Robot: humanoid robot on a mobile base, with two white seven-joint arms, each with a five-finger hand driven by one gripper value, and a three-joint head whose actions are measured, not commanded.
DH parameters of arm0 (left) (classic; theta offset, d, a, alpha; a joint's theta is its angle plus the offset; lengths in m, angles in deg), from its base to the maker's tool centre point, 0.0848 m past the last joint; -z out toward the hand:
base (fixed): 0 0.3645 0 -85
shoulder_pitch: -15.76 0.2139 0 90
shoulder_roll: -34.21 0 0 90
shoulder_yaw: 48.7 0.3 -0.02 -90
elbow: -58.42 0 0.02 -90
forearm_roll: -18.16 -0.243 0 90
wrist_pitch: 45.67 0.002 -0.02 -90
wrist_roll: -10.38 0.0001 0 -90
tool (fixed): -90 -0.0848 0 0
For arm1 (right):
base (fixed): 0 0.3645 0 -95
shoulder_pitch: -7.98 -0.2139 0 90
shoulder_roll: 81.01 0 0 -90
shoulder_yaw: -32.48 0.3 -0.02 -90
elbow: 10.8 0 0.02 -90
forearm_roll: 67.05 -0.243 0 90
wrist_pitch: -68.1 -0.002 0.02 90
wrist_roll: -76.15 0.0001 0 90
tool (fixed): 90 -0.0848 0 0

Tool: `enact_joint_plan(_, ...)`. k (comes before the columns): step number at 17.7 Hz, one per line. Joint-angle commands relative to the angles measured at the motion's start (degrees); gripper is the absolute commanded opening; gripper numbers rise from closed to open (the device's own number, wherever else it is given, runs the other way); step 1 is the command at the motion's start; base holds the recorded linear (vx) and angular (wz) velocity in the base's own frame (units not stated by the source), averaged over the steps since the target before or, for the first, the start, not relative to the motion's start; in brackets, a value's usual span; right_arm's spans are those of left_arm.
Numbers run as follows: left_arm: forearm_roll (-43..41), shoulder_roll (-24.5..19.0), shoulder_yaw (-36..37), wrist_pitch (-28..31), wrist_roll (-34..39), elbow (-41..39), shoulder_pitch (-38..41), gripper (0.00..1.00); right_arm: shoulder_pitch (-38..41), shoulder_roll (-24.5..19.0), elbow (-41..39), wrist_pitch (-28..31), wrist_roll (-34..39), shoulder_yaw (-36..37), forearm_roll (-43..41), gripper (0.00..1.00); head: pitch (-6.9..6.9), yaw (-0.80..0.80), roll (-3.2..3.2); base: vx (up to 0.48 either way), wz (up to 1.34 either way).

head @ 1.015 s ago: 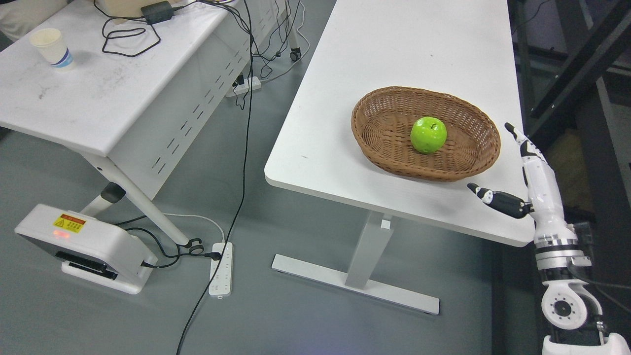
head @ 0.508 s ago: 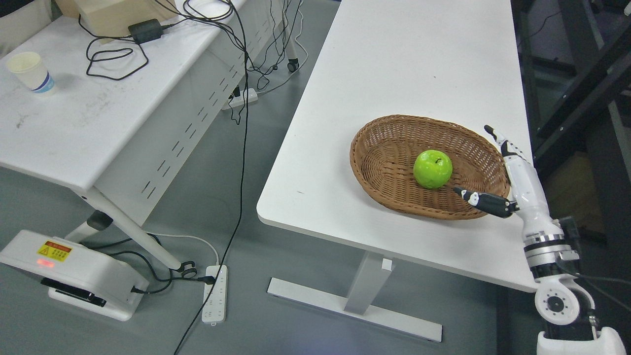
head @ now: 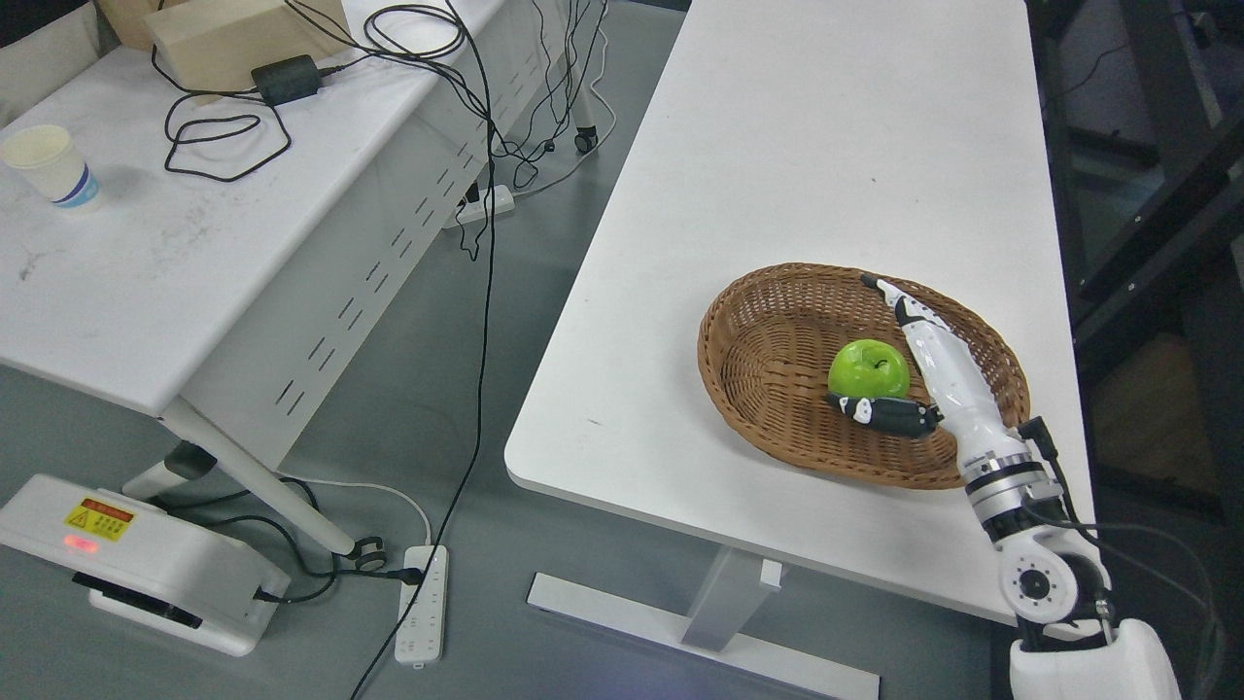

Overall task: Place green apple on left shelf middle layer
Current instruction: 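Reach the right hand into the wicker basket beside the green apple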

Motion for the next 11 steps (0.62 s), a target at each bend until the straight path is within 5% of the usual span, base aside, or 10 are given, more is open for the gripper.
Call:
enact_joint_plan(1,0.00,-1.00,0.00,-0.04,0.04,0.00,0.53,1.00,-3.03,1.45,5.44,0.32,0.34,-4.09,2.92,1.00,0.00,0.00,0.00,0.035,0.02)
enact_joint_plan(11,0.00,-1.00,0.00,-0.04,0.04,0.00,0.53,1.00,-3.47,5.59,10.19,-1.61,0.34,-5.66,3.01,1.00,0.00,0.00,0.00,0.006,0.00)
